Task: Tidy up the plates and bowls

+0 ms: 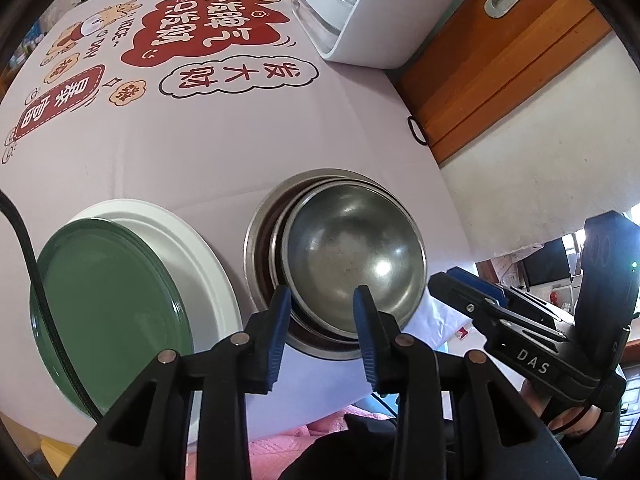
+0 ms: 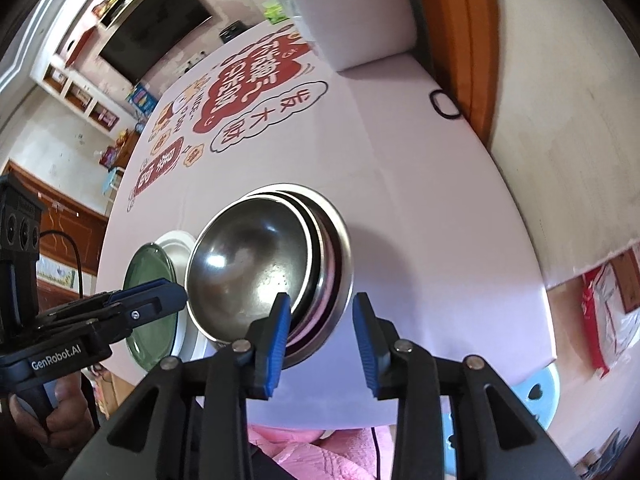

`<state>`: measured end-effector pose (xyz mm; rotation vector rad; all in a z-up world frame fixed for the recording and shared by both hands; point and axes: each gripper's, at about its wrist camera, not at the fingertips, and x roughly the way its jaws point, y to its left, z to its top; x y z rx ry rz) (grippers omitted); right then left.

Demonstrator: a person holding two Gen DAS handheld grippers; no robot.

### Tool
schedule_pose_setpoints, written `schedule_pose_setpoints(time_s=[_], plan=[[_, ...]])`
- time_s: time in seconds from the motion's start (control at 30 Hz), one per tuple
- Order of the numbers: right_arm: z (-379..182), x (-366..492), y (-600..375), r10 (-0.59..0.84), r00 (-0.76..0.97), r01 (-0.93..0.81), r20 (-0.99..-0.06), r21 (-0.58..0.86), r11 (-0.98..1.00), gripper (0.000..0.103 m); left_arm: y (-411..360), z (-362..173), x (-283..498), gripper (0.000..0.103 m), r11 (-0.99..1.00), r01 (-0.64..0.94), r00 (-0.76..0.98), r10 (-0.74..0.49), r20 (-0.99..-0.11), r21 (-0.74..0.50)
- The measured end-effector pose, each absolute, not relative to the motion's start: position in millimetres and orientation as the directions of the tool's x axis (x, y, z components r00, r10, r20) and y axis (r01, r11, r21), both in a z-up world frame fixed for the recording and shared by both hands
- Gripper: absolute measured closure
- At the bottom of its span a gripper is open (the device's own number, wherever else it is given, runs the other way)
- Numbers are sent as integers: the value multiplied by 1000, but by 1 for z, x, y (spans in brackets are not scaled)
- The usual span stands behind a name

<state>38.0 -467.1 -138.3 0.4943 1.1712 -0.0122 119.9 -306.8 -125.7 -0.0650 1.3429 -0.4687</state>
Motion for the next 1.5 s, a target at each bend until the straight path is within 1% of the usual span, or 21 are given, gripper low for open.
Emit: schedule_pose_setpoints(time_s=[0.07, 0.1, 0.17, 0.23, 0.47, 0.63, 0.93, 1.33, 1.5], plan=[[-141, 37, -472, 251, 403, 289, -880, 383, 877, 67, -305, -126, 125, 70, 906, 288, 145, -361, -921, -310], [-141, 36, -473, 257, 407, 300, -877, 394, 869, 63, -304, -127, 127, 69, 906, 288, 144, -361, -921, -310], [-145, 34, -479, 280, 416, 328, -865, 430, 841, 58, -304, -127, 130, 66, 905, 289, 142, -362, -921, -311], [-150, 34, -484, 307, 418, 352, -855, 464, 813, 58, -303, -127, 133, 59, 904, 292, 139, -363, -921, -312], [-172, 28, -498, 401, 437, 460, -805, 583, 670, 58, -299, -128, 146, 55, 897, 306, 123, -369, -921, -318], [-178, 24, -501, 420, 451, 496, -788, 612, 616, 58, -301, -135, 156, 51, 888, 312, 94, -383, -919, -338], [-187, 22, -500, 442, 453, 534, -774, 632, 561, 58, -311, -154, 170, 51, 866, 337, 18, -399, -917, -370], [-198, 27, -493, 456, 404, 561, -793, 609, 561, 58, -329, -175, 189, 51, 833, 383, -63, -407, -911, -398], [-205, 31, -490, 468, 384, 568, -796, 603, 560, 58, -333, -182, 193, 59, 828, 382, -82, -411, -908, -410]])
